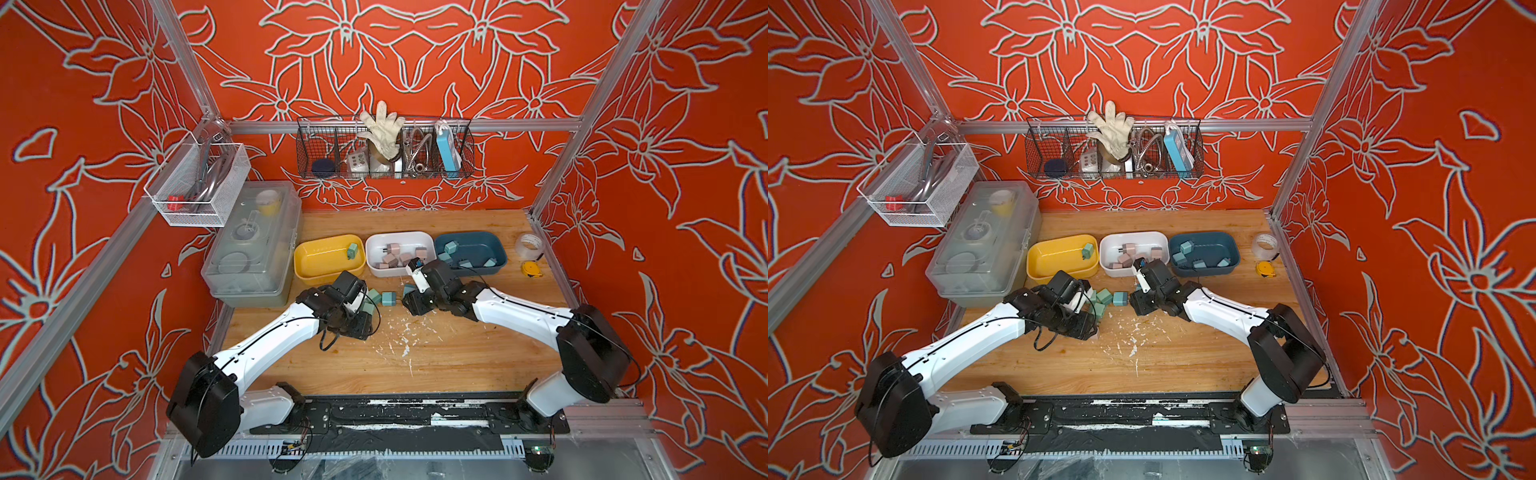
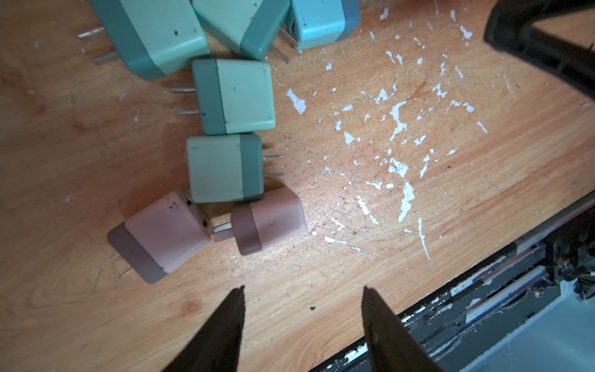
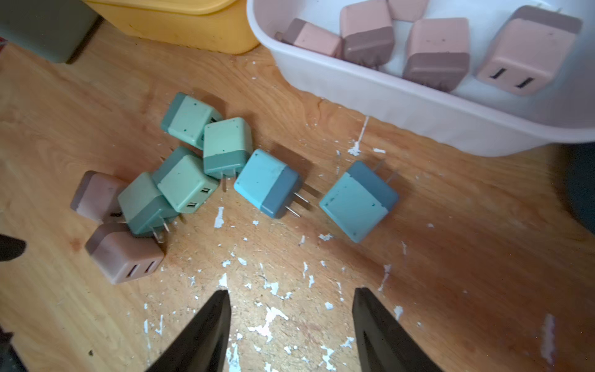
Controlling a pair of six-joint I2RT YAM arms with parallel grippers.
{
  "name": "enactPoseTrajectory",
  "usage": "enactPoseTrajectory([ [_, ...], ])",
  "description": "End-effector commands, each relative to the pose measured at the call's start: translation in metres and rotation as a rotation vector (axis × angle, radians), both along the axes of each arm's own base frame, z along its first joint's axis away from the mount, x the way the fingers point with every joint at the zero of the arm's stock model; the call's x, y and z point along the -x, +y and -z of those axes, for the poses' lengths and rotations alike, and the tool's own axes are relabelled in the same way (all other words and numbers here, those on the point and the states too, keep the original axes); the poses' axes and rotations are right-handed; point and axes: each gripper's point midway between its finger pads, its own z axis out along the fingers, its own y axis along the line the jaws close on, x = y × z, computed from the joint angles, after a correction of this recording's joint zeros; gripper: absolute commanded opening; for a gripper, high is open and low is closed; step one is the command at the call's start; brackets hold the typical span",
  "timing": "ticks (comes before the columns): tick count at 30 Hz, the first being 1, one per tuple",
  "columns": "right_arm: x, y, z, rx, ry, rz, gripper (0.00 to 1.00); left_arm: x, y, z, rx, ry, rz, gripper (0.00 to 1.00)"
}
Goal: Place the plugs by color into the storage box
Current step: Pick up the plug from the center of the board.
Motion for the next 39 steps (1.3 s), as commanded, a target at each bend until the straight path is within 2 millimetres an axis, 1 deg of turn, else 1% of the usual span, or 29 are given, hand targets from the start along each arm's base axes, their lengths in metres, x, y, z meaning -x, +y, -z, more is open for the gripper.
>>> enactPoseTrajectory([
  [1,0.015,0.027,0.004,-0.056,0.041,-0.111,0.65,-0.003,0.006,-0.016,-0.018,-0.065,0.005,0.58],
  [4,0.029,0.047,0.007,-0.062,0.053,-0.222,0.65,-0.006,0.009,-0.029,0.007,-0.153,-0.001,0.57],
  [9,0.052,0.078,0.01,-0.095,0.029,-0.376,0.65,-0.009,0.022,-0.049,0.01,-0.279,-0.055,0.58],
  [10,0.056,0.083,0.013,-0.095,0.027,-0.398,0.65,-0.009,0.026,-0.061,0.024,-0.328,-0.067,0.59],
  [14,0.072,0.101,0.022,-0.071,0.01,-0.472,0.65,-0.01,0.038,-0.081,0.039,-0.442,-0.109,0.6],
  [19,0.075,0.114,0.034,0.006,-0.02,-0.499,0.65,-0.01,0.05,-0.096,0.055,-0.526,-0.16,0.62],
  [22,0.073,0.118,0.042,0.047,-0.032,-0.502,0.65,-0.011,0.054,-0.1,0.06,-0.543,-0.176,0.62],
  [25,0.073,0.121,0.048,0.087,-0.041,-0.515,0.65,-0.011,0.05,-0.097,0.082,-0.531,-0.169,0.63],
  [27,0.074,0.123,0.053,0.107,-0.043,-0.527,0.61,-0.011,0.05,-0.097,0.084,-0.521,-0.17,0.63],
  [32,0.078,0.124,0.062,0.145,-0.044,-0.55,0.49,-0.012,0.05,-0.098,0.105,-0.518,-0.178,0.62],
  [37,0.08,0.126,0.066,0.151,-0.045,-0.568,0.47,-0.013,0.052,-0.098,0.112,-0.516,-0.187,0.62],
  [39,0.081,0.127,0.067,0.157,-0.041,-0.577,0.43,-0.014,0.052,-0.098,0.111,-0.516,-0.19,0.62],
])
